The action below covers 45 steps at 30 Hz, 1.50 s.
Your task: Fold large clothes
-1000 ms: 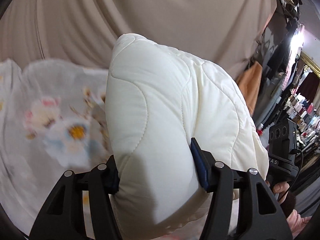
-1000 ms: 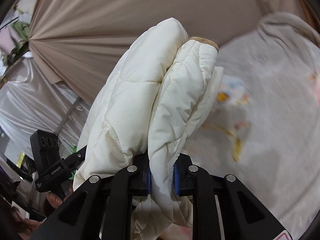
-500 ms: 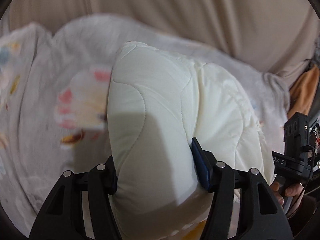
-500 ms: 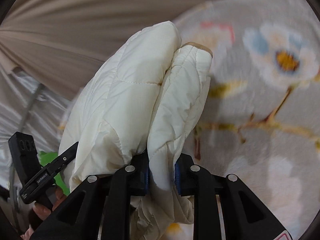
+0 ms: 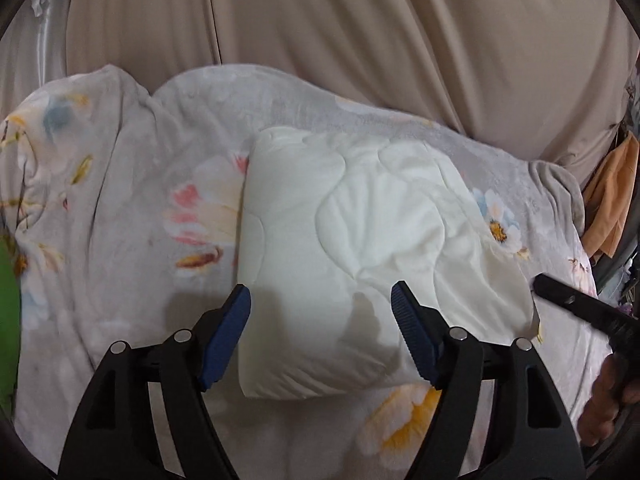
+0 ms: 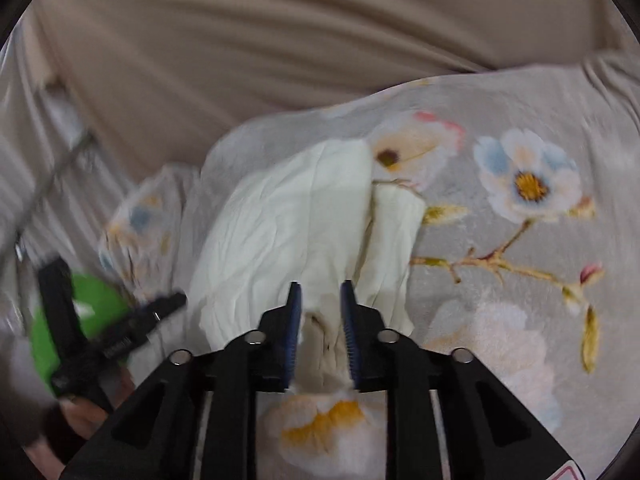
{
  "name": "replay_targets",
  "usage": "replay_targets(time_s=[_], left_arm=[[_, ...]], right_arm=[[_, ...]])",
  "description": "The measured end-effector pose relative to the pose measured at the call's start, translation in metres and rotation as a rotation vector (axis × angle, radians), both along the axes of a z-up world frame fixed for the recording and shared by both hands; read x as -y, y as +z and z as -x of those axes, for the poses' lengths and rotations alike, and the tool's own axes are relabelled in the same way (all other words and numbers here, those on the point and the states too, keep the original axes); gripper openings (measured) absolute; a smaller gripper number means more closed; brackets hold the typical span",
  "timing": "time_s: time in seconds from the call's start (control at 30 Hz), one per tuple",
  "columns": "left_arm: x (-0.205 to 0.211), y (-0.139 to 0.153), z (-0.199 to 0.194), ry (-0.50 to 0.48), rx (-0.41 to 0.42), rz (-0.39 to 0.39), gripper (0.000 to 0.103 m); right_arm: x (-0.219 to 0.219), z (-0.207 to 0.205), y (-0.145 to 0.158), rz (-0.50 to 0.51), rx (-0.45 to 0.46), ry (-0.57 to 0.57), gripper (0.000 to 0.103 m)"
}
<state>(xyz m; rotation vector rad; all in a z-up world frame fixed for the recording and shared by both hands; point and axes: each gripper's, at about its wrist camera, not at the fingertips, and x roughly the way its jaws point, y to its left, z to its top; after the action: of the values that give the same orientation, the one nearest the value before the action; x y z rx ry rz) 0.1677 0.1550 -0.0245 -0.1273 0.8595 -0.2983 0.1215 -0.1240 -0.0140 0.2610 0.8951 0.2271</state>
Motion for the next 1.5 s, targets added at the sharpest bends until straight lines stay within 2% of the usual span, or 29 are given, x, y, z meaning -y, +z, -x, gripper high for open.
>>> replay_targets(time_s=[0.07,0.13,0.2,0.27,0.37,0.4,0.43,0.5,0.57,0.6,0.73,0.8,0.87,1.07,1.5], left_arm=[[0.009,-0.015,-0.005,-0.001,-0.048,-0.010,0.070],[0.016,-0.039,-0.010,-0.004,-0.088,-0.073,0.072],[0.021,-0.055,-0.012,-0.013,-0.093,-0.135,0.079],[0.025,-0.062,-0.009,-0.017,-0.084,-0.178,0.080],[0.018,-0.054,-0.007,0.006,-0.095,-0.152,0.076],[0.015,-0.044,-0.003,0.021,-0.099,-0.134,0.072],[0.013,-0.034,0.003,0.028,-0.084,-0.125,0.071],[0.015,-0.016,0.020,0.032,-0.033,-0.139,0.074],[0.020,-0.001,0.037,0.027,0.014,-0.174,0.078],[0.025,0.003,0.047,0.021,0.026,-0.189,0.081],[0.036,0.003,0.071,0.037,0.038,-0.210,0.088],[0.040,-0.002,0.079,0.049,0.038,-0.239,0.092],[0.047,-0.011,0.086,0.041,0.011,-0.259,0.092],[0.055,-0.031,0.106,0.045,-0.029,-0.269,0.092],[0.049,-0.037,0.120,0.089,-0.018,-0.302,0.092]], right_arm=[[-0.008,-0.010,-0.026,0.077,-0.057,0.001,0.009],[-0.002,-0.014,-0.060,0.135,-0.127,-0.032,0.009],[0.011,-0.012,-0.090,0.080,-0.193,-0.050,0.011],[0.017,-0.010,-0.099,0.029,-0.219,-0.069,0.012],[0.021,-0.005,-0.086,0.022,-0.219,-0.091,0.012],[0.020,0.003,-0.072,0.036,-0.189,-0.108,0.014],[0.019,0.012,-0.056,0.061,-0.153,-0.114,0.014],[0.014,0.033,-0.031,0.119,-0.099,-0.133,0.020],[0.007,0.055,-0.020,0.143,-0.077,-0.131,0.025],[0.002,0.066,-0.017,0.165,-0.075,-0.134,0.031],[-0.015,0.100,-0.023,0.247,-0.069,-0.159,0.040],[-0.024,0.112,-0.026,0.253,-0.066,-0.169,0.048],[-0.029,0.116,-0.032,0.263,-0.083,-0.178,0.051],[-0.036,0.126,-0.047,0.273,-0.121,-0.188,0.053],[-0.032,0.133,-0.050,0.299,-0.124,-0.232,0.054]])
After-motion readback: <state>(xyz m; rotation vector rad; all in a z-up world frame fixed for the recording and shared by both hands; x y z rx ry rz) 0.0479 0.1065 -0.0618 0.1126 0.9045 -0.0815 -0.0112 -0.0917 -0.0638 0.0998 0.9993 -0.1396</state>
